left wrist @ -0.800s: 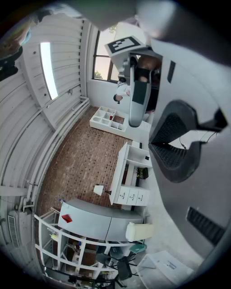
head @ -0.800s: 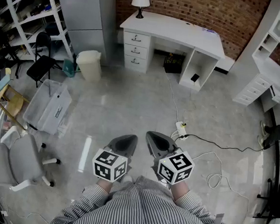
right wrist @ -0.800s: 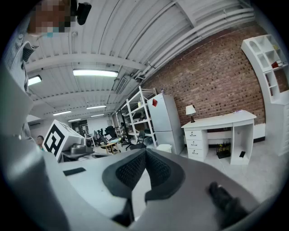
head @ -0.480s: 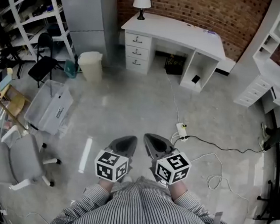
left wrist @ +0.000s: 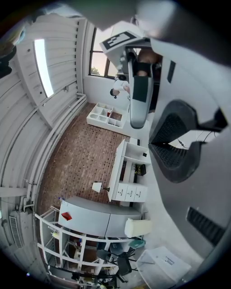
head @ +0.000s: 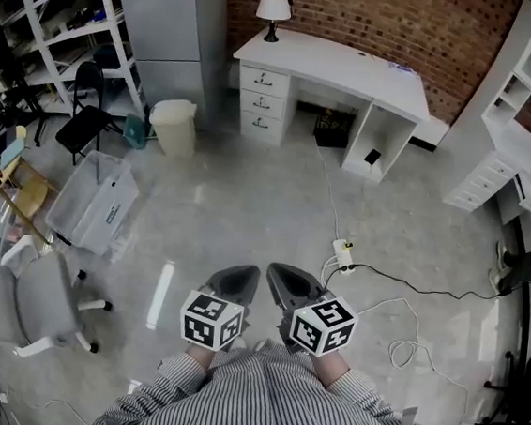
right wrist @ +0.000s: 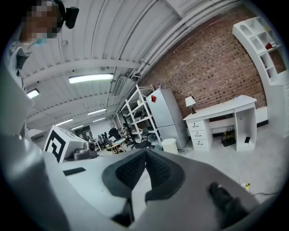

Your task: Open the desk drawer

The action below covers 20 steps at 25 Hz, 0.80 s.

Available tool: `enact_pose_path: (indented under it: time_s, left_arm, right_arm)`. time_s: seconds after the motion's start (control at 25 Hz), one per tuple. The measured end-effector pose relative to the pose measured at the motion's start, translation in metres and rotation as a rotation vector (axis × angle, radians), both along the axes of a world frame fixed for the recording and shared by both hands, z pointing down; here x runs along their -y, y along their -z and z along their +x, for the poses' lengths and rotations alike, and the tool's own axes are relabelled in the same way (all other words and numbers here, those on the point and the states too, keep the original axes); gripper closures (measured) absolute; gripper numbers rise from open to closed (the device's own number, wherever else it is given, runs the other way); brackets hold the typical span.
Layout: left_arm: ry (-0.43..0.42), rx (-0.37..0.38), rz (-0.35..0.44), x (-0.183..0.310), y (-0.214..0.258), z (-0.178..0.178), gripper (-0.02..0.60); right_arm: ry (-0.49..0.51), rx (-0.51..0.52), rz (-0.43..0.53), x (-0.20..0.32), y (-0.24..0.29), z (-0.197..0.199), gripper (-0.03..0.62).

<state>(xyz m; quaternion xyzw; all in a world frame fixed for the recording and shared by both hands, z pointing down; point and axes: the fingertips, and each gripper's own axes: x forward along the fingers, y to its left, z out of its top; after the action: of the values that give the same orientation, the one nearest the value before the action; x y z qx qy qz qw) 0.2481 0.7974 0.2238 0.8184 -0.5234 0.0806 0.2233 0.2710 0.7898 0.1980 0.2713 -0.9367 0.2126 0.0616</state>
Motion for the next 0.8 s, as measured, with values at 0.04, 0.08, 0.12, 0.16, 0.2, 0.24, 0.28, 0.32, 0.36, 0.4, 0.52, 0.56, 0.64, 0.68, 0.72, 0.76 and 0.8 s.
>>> enact_pose_path:
  time_s: [0.04, 0.08, 0.12, 0.16, 0.2, 0.24, 0.28, 0.32, 0.36, 0.4, 0.52, 0.56, 0.64, 0.68, 0.72, 0.76, 0.8]
  left_arm:
    - [-0.002, -0.006, -0.001, 0.0, -0.001, 0.003, 0.571]
    - [-0.004, -0.013, -0.004, 0.001, -0.001, 0.006, 0.569]
    - [-0.005, -0.021, -0.01, 0.002, -0.003, 0.009, 0.571]
    - [-0.007, -0.027, -0.018, 0.002, -0.004, 0.011, 0.571]
    - [-0.007, -0.031, -0.027, 0.002, -0.006, 0.012, 0.569]
    - [-0.005, -0.032, -0.036, 0.001, -0.008, 0.013, 0.571]
    - [0.0, -0.033, -0.044, 0.0, -0.011, 0.014, 0.571]
    - [0.007, -0.038, -0.052, -0.001, -0.013, 0.016, 0.569]
    - [0.014, -0.047, -0.058, -0.001, -0.015, 0.017, 0.569]
    - [0.021, -0.058, -0.062, 0.0, -0.017, 0.019, 0.569]
    - [0.018, -0.063, -0.072, 0.007, -0.024, 0.02, 0.569]
    - [0.012, -0.056, -0.073, 0.011, -0.026, 0.018, 0.569]
    - [0.006, -0.051, -0.073, 0.022, -0.03, 0.012, 0.571]
    - [0.006, -0.057, -0.078, 0.03, -0.034, 0.007, 0.569]
    - [0.006, -0.066, -0.085, 0.039, -0.037, 0.002, 0.569]
    - [0.005, -0.077, -0.092, 0.049, -0.04, -0.003, 0.569]
    - [0.002, -0.083, -0.095, 0.06, -0.042, -0.009, 0.571]
  right_arm:
    - [0.004, -0.009, 0.006, 0.0, -0.001, 0.003, 0.577]
    - [0.006, -0.021, 0.011, 0.001, -0.003, 0.006, 0.577]
    - [0.008, -0.031, 0.013, 0.002, -0.004, 0.008, 0.577]
    - [0.007, -0.037, 0.009, 0.003, -0.005, 0.009, 0.577]
    - [0.003, -0.041, 0.003, 0.005, -0.006, 0.01, 0.577]
    - [-0.001, -0.047, -0.005, 0.006, -0.009, 0.011, 0.577]
    - [-0.002, -0.054, -0.012, 0.006, -0.012, 0.013, 0.577]
    - [0.005, -0.061, -0.018, 0.005, -0.015, 0.015, 0.577]
    - [0.017, -0.065, -0.025, 0.004, -0.019, 0.016, 0.577]
    - [0.031, -0.067, -0.032, 0.004, -0.022, 0.017, 0.577]
    - [0.051, -0.067, -0.043, 0.013, -0.029, 0.016, 0.577]
    - [0.046, -0.064, -0.039, 0.019, -0.029, 0.014, 0.577]
    - [0.035, -0.05, -0.032, 0.032, -0.029, 0.01, 0.577]
    - [0.038, -0.044, -0.033, 0.038, -0.03, 0.006, 0.577]
    - [0.043, -0.042, -0.034, 0.045, -0.032, 0.001, 0.577]
    - [0.045, -0.045, -0.033, 0.054, -0.034, -0.004, 0.577]
    - [0.04, -0.051, -0.028, 0.066, -0.035, -0.01, 0.577]
